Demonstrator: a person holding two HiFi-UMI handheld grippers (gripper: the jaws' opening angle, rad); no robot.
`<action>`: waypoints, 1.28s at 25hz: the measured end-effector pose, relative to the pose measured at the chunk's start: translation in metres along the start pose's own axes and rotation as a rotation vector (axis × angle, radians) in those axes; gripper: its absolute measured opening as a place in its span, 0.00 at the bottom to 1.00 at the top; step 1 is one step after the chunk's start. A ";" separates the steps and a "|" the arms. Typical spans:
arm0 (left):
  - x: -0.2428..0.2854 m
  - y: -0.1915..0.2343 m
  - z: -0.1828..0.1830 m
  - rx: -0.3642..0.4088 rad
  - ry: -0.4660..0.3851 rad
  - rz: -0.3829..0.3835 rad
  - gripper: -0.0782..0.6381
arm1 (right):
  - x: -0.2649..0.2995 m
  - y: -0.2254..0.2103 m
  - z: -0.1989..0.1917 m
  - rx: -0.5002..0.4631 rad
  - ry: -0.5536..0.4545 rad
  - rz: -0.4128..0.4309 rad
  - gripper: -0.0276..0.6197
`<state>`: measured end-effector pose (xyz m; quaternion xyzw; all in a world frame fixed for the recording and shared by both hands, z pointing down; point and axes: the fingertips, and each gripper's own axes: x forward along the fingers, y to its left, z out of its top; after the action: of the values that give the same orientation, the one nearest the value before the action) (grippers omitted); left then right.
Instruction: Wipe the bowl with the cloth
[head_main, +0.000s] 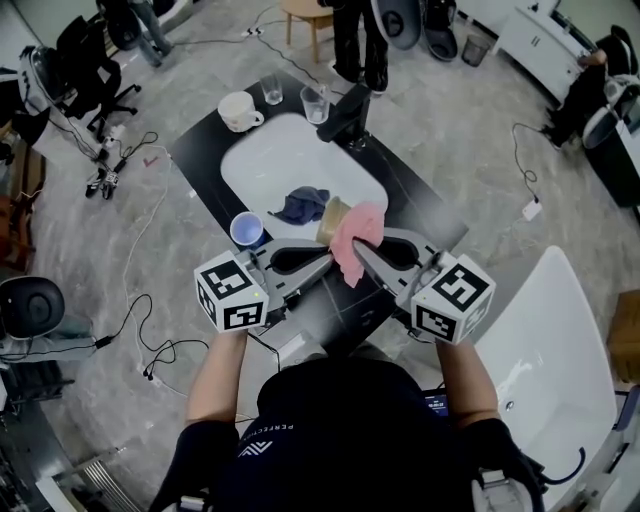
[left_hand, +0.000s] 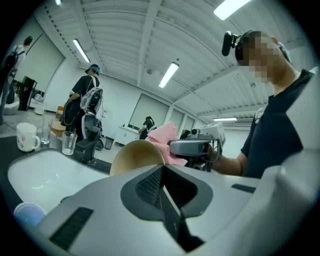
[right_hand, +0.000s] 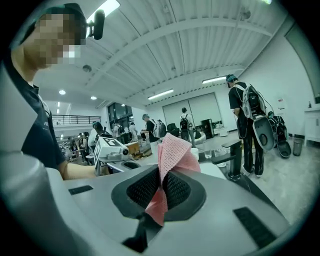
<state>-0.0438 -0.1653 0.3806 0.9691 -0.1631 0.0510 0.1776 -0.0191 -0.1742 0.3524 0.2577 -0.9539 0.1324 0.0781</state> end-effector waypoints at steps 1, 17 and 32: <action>-0.002 -0.003 -0.001 0.015 0.006 -0.009 0.13 | 0.000 0.001 0.001 -0.011 -0.002 -0.003 0.11; -0.022 -0.040 -0.004 0.135 0.033 -0.201 0.13 | -0.006 -0.002 0.008 -0.024 -0.024 -0.004 0.11; -0.033 -0.071 0.008 0.172 -0.030 -0.393 0.13 | -0.025 -0.014 0.004 0.059 -0.106 0.145 0.11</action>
<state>-0.0510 -0.0955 0.3448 0.9945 0.0312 0.0149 0.0985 0.0094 -0.1754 0.3457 0.1968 -0.9685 0.1520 0.0101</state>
